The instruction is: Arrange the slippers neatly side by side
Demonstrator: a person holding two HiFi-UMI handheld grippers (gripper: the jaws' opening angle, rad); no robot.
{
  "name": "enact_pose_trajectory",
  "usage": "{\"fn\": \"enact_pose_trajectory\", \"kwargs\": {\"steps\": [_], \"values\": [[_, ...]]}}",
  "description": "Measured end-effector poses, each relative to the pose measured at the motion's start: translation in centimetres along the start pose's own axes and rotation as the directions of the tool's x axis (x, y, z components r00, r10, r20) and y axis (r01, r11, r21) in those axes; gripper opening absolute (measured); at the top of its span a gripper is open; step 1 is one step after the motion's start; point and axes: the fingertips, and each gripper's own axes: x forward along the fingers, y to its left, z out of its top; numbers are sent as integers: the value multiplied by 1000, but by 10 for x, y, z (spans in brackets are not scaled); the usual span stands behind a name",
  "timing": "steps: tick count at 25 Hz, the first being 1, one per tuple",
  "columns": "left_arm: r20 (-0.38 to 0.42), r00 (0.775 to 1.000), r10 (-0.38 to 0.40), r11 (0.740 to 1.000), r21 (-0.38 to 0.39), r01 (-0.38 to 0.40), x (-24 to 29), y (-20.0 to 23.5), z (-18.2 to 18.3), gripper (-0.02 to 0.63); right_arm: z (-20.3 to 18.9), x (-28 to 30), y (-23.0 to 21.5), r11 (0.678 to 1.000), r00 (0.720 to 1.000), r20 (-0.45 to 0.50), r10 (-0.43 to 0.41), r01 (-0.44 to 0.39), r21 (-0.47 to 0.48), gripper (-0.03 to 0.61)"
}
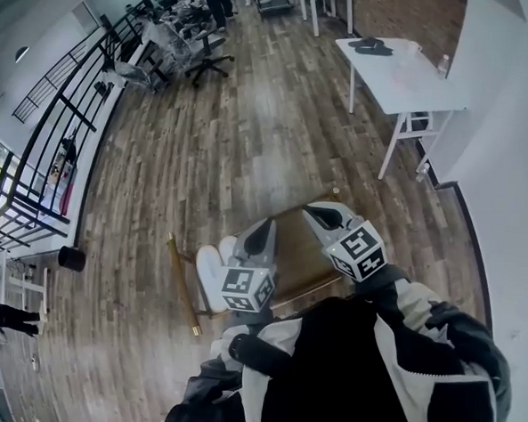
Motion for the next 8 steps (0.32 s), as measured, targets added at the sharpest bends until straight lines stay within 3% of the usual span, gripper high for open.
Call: {"fn": "enact_pose_trajectory", "kwargs": {"steps": [8], "values": [[-6, 1000, -1, 1000, 8, 1, -1, -5, 0, 18, 3, -4, 10, 1000, 1000, 3, 20, -20, -8, 0]]}}
